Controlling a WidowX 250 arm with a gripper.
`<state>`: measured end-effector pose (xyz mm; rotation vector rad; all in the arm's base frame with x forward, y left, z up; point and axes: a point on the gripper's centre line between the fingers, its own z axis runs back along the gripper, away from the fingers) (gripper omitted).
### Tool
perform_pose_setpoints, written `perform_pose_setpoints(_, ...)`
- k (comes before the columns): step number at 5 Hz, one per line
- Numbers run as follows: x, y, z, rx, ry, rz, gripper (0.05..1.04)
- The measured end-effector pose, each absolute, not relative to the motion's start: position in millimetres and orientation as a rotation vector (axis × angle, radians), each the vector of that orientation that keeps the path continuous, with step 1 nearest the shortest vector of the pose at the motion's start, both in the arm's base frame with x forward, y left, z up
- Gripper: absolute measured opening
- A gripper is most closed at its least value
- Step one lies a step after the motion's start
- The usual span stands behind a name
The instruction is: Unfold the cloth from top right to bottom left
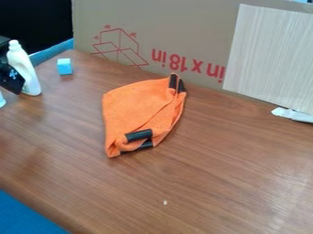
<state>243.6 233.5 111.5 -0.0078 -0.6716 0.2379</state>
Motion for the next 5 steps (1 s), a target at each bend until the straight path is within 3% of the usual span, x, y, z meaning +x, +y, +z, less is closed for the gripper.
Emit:
perform_pose_setpoints(2, 263, 212, 107, -0.054, -0.66, 0.275, 1.001)
perform_pose_setpoints(5, 303, 160, 118, 0.002, -0.676, 0.403, 1.001)
